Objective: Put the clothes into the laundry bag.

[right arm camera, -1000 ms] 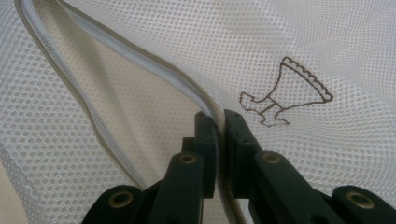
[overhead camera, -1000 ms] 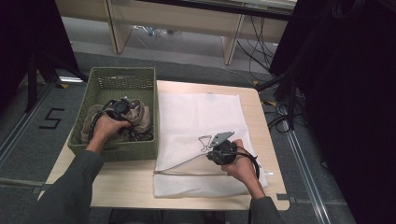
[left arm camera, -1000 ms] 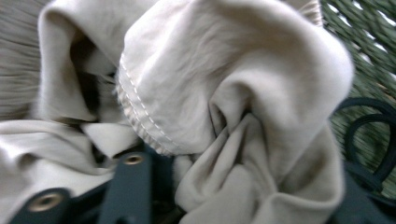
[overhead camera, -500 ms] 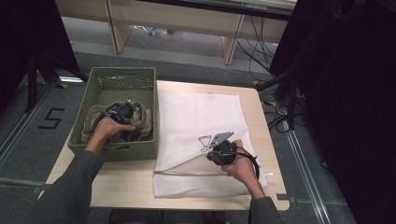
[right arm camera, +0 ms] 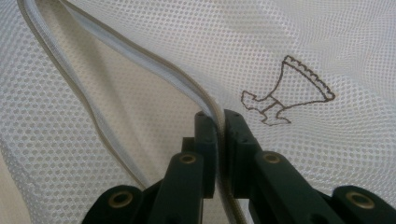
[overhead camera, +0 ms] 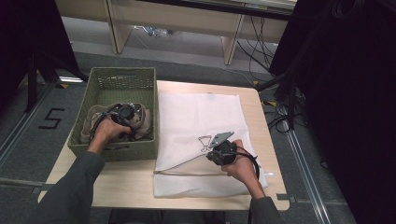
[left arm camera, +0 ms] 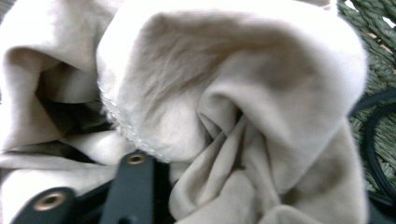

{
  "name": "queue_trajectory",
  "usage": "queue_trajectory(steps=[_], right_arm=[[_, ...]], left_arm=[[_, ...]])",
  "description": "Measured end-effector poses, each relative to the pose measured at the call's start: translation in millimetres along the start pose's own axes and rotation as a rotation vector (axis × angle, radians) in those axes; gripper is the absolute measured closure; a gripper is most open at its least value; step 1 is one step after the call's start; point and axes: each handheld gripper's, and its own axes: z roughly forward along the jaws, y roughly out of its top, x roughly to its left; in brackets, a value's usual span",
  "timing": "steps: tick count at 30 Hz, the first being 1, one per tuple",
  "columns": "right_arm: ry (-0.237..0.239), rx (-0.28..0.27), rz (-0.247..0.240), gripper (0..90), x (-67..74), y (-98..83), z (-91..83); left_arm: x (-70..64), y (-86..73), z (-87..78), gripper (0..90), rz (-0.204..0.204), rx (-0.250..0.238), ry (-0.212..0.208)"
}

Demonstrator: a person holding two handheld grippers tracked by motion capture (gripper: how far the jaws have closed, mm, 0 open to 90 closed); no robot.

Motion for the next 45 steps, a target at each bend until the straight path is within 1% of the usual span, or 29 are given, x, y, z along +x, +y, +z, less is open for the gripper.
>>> queue_trajectory(steps=[1,2,4,7,9,10,11,12,14,19,22,25,27,29,33,34,35,37,38,41,42,43,45], right_arm=[[0.001,-0.004,-0.011,85.9,-0.8,0.1,0.2],[0.002,-0.005,-0.010,85.8,-0.9,0.1,0.2],[0.002,-0.004,-0.011,85.9,-1.1,0.0,0.3],[0.000,-0.003,-0.010,85.9,-1.3,-0.1,0.3],[0.000,-0.004,-0.011,85.9,-1.4,0.0,0.3],[0.001,-0.004,-0.011,86.0,-1.4,0.0,0.3],[0.003,-0.003,0.001,86.0,-1.1,-0.2,-0.1],[0.004,-0.003,0.006,86.0,-0.8,-0.2,-0.2],[0.001,-0.005,-0.002,86.0,-1.1,0.0,-0.5],[0.000,-0.005,0.002,86.3,-0.6,0.0,-0.9],[0.001,-0.006,0.000,86.4,-1.0,0.0,-0.7],[0.003,-0.009,-0.004,86.5,-1.7,0.1,-0.8],[0.003,-0.008,-0.004,86.5,-1.5,0.3,-0.9],[0.003,-0.008,-0.004,86.5,-1.4,0.2,-0.9],[0.004,-0.009,-0.003,86.5,-1.5,0.2,-1.0],[0.004,-0.009,-0.004,86.6,-1.4,0.3,-1.0],[-0.003,-0.009,-0.005,86.6,-1.2,0.3,-1.6],[0.004,-0.010,0.004,86.6,-1.2,0.2,-1.3],[0.001,-0.012,-0.011,86.6,-1.8,0.4,-1.2],[-0.002,-0.011,-0.010,86.6,-1.7,0.4,-1.2],[0.001,-0.010,-0.001,86.6,-1.3,0.3,-1.3],[0.005,-0.011,0.004,86.6,-1.2,0.3,-1.6],[0.002,-0.014,0.000,86.6,-1.2,0.6,-2.2]], left_arm=[[0.0,-0.2,-0.5,61.1,-0.001,-0.008,0.002],[0.6,-0.4,-2.4,62.6,0.006,-0.026,0.010],[1.9,-1.1,-5.8,64.8,-0.012,-0.056,0.006],[6.1,-1.5,-14.1,66.2,-0.051,-0.110,-0.008],[7.7,-0.9,-20.3,66.8,-0.067,-0.150,-0.013],[8.3,0.0,-25.5,67.0,-0.084,-0.179,-0.024],[8.5,0.4,-28.6,67.3,-0.090,-0.193,-0.035],[8.2,1.2,-33.6,67.4,-0.098,-0.220,-0.046],[7.9,1.7,-41.3,67.6,-0.121,-0.263,-0.068],[9.7,-1.1,-56.2,67.8,-0.148,-0.305,-0.115],[10.2,-3.4,-64.6,67.8,-0.157,-0.334,-0.132],[9.8,-5.6,-73.3,67.9,-0.157,-0.361,-0.162],[8.5,-7.8,-80.2,67.9,-0.161,-0.387,-0.183],[7.4,-9.7,-86.2,67.9,-0.156,-0.401,-0.197],[2.9,-14.1,-102.2,68.1,-0.153,-0.459,-0.236],[1.2,-15.0,-107.9,68.1,-0.143,-0.473,-0.249],[-0.2,-15.5,-111.4,68.2,-0.137,-0.484,-0.251],[-5.6,-16.6,-121.2,68.4,-0.120,-0.514,-0.250],[-9.2,-16.9,-127.4,68.6,-0.106,-0.528,-0.258],[-16.9,-16.6,-139.8,68.6,-0.090,-0.563,-0.265],[-19.7,-16.6,-145.9,68.7,-0.078,-0.569,-0.275],[-21.6,-16.8,-149.1,68.7,-0.074,-0.575,-0.279],[-27.3,-18.1,-158.4,68.6,-0.061,-0.582,-0.299]])
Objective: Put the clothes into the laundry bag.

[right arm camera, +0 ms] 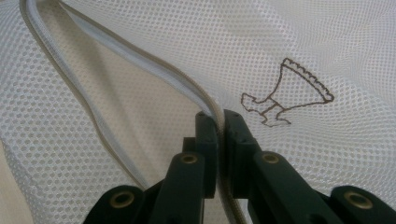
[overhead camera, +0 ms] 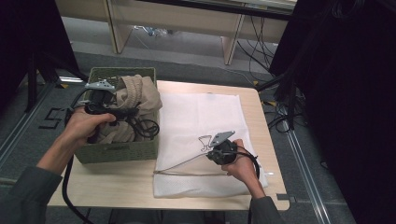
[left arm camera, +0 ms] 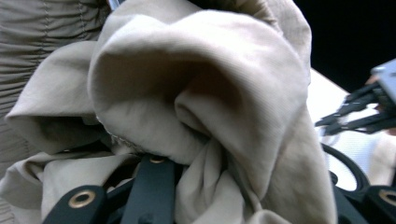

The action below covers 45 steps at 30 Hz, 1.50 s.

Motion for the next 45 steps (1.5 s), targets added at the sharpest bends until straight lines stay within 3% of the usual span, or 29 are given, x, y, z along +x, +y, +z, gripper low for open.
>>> queue_trajectory(steps=[11,18,22,28,31,34,37,45], right_arm=[[0.004,0.001,0.009,86.6,0.0,-0.1,-0.1],[0.000,0.002,0.001,86.6,-0.2,0.2,0.0],[0.001,0.003,0.007,86.6,0.1,0.3,-0.1],[-0.003,-0.006,0.000,86.8,-0.8,0.4,-0.3],[-0.005,-0.010,-0.005,86.9,-1.3,0.5,-1.1],[-0.006,-0.015,0.006,87.0,-1.9,0.6,-2.4],[-0.003,-0.030,0.006,87.3,-3.2,1.6,-4.4],[-0.013,-0.094,0.014,87.7,-11.0,10.5,-17.3]], left_arm=[[-50.6,8.4,-36.0,68.7,0.086,-0.037,-0.096],[-85.8,13.9,-61.3,68.8,0.117,-0.064,-0.204],[-105.5,13.5,-67.2,68.7,0.142,-0.061,-0.236],[-139.8,10.0,-69.5,68.8,0.163,-0.063,-0.345],[-156.8,10.1,-69.1,68.8,0.202,-0.048,-0.379],[-168.4,6.1,-63.3,68.8,0.206,-0.044,-0.412],[-175.5,-6.4,-46.9,68.8,0.198,-0.019,-0.438],[-178.4,-49.7,12.1,68.7,0.152,0.089,-0.484]])
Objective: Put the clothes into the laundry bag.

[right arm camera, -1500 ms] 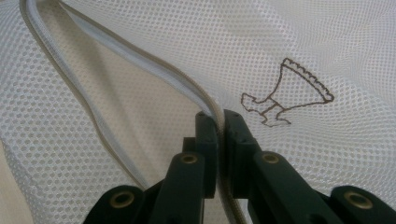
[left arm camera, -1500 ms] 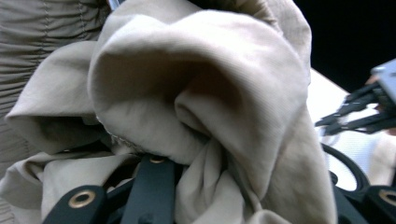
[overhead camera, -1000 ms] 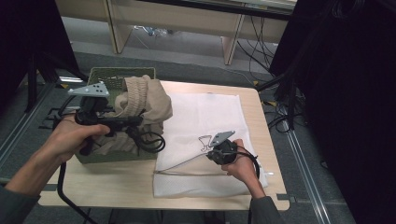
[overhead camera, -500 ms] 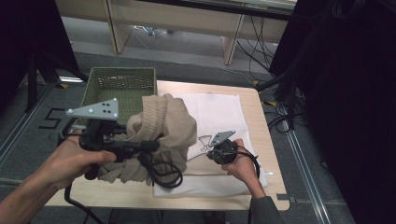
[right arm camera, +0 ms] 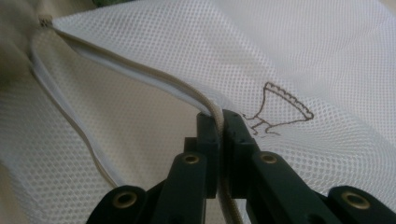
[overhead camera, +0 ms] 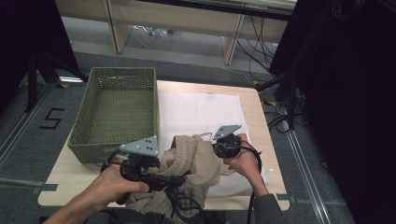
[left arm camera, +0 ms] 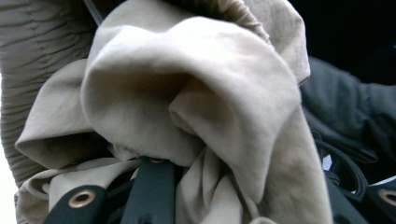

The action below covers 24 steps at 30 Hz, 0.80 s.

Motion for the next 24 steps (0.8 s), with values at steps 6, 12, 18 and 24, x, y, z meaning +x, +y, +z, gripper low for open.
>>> queue_trajectory(steps=[6,12,18,24], right_arm=[[0.007,-0.032,0.010,88.0,-2.4,9.4,-3.9],[0.005,-0.055,0.010,88.1,-4.2,14.0,-8.6],[-0.006,-0.072,0.024,88.2,-5.3,15.1,-16.4],[-0.015,-0.081,-0.008,88.4,-1.4,21.0,-23.1]], left_arm=[[22.6,-15.8,39.9,68.6,-0.063,0.065,-0.007],[43.0,-29.8,75.0,68.4,-0.100,0.124,-0.005],[66.3,-42.7,103.0,68.3,-0.162,0.166,0.031],[82.8,-41.4,118.9,67.7,-0.216,0.187,0.102]])
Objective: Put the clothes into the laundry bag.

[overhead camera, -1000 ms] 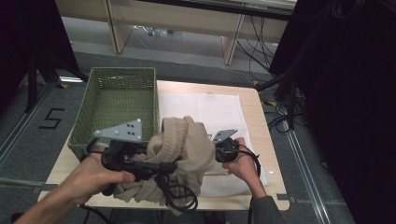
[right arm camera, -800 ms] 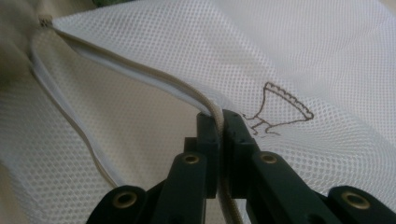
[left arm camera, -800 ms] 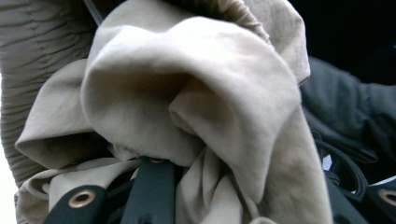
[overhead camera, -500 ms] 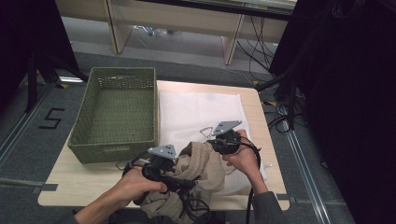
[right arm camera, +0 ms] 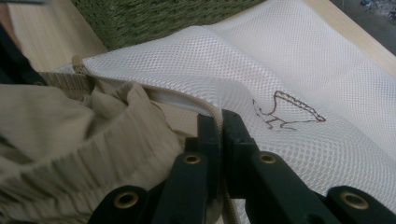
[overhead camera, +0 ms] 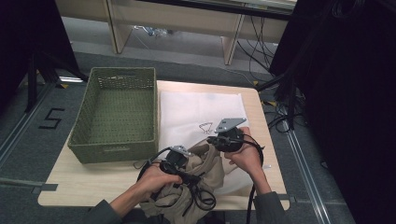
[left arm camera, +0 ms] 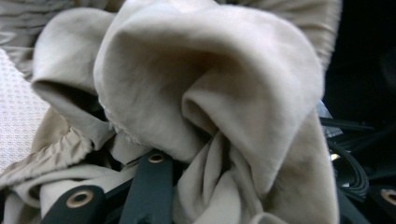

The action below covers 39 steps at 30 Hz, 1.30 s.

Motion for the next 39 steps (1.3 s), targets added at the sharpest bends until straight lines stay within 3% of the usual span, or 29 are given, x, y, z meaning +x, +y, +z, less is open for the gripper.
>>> queue_trajectory(steps=[11,15,17,21,25,27,29,31,33,39], right_arm=[[-0.008,-0.017,-0.018,88.6,4.6,8.4,-14.4],[-0.024,-0.017,-0.038,88.7,8.3,13.6,-20.5],[-0.027,-0.015,-0.032,88.7,9.5,14.0,-21.1],[-0.036,-0.018,-0.031,88.8,10.2,14.6,-22.0],[-0.041,-0.017,-0.028,88.8,7.7,13.2,-23.7],[-0.042,-0.009,-0.015,88.8,8.0,11.9,-22.3],[-0.042,0.004,-0.020,88.8,8.2,11.0,-19.7],[-0.045,0.015,-0.014,88.8,7.4,8.3,-16.9],[-0.046,0.020,-0.015,88.9,4.6,5.2,-14.4],[-0.045,0.036,-0.010,88.8,2.7,0.8,-8.9]], left_arm=[[16.2,3.6,8.5,67.5,-0.101,-0.021,0.091],[13.6,8.3,1.0,67.4,-0.092,-0.061,0.118],[10.4,13.3,-5.0,67.4,-0.075,-0.085,0.150],[8.7,26.9,-12.9,67.5,-0.081,-0.158,0.198],[21.4,30.3,1.2,66.9,-0.095,-0.139,0.254],[31.2,28.8,13.2,64.8,-0.134,-0.123,0.259],[32.8,28.1,17.4,59.6,-0.151,-0.127,0.251],[28.3,28.0,15.6,49.7,-0.126,-0.111,0.243],[20.9,27.6,8.1,42.4,-0.092,-0.134,0.252],[5.3,18.4,-23.1,29.8,-0.057,-0.132,0.240]])
